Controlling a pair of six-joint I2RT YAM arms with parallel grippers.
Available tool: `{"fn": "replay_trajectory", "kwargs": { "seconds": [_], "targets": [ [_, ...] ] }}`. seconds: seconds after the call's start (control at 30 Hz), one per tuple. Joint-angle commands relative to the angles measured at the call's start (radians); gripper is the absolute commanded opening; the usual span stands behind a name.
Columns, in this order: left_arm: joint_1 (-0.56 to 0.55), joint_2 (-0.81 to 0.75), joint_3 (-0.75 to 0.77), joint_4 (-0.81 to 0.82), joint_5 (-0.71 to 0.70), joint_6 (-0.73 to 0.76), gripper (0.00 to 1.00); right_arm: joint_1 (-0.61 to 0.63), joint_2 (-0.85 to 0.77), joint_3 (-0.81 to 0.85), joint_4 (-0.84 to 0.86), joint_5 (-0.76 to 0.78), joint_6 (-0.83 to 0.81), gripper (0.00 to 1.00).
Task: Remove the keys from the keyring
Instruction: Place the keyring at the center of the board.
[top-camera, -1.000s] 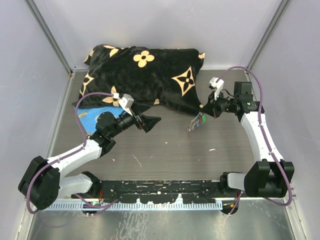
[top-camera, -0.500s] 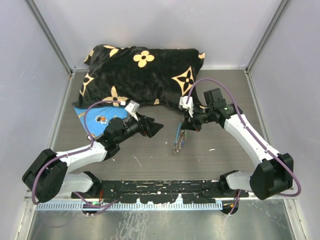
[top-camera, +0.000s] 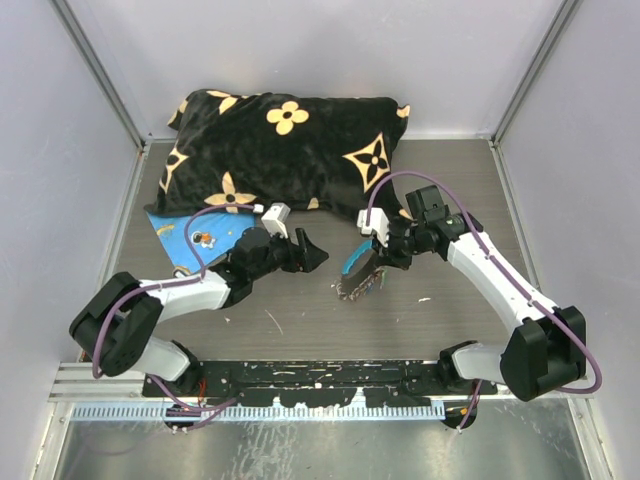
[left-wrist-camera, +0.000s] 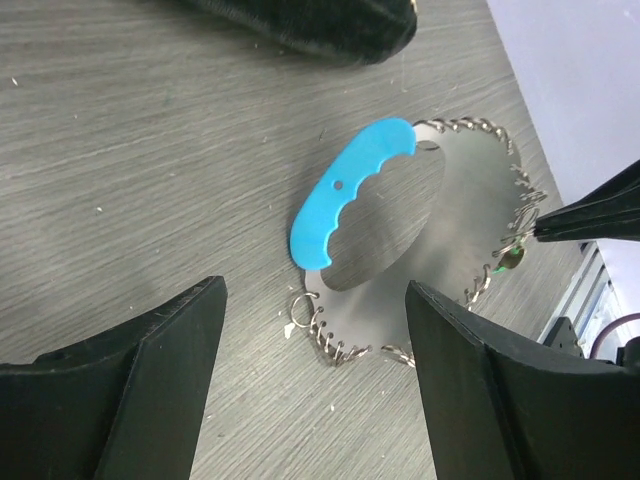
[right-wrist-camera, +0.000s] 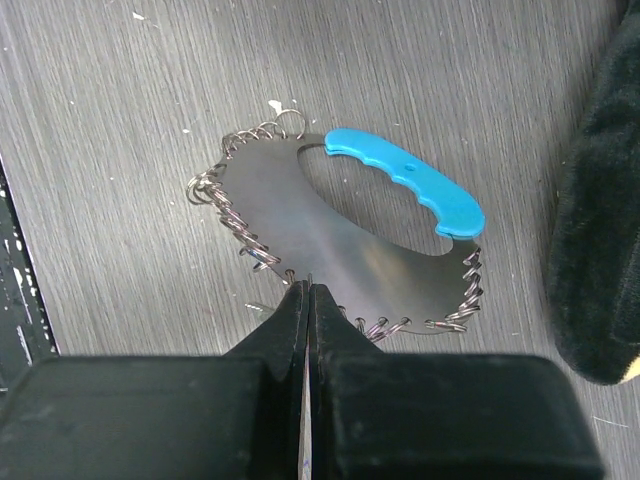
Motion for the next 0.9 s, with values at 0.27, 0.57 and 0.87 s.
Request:
{"fn": "replay_trajectory", "kwargs": {
  "seconds": [0.27, 0.57, 0.87],
  "targets": [
    [-0.004, 0.098, 0.119, 0.021, 0.093, 0.016, 0.74, -0.019, -0.052, -0.033, 0.038, 0.141, -0.054, 0.01],
    [-0.003, 0.175, 0.19, -0.017, 0.087, 0.009, 0.73, -0.065, 0.029, -0.053, 0.078, 0.233, 0.022, 0.01],
    [-0.004, 0.25, 0.23, -0.021, 0.098, 0.011, 0.69, -0.089, 0.148, -0.034, 0.098, 0.303, 0.109, 0.23]
  ]
}}
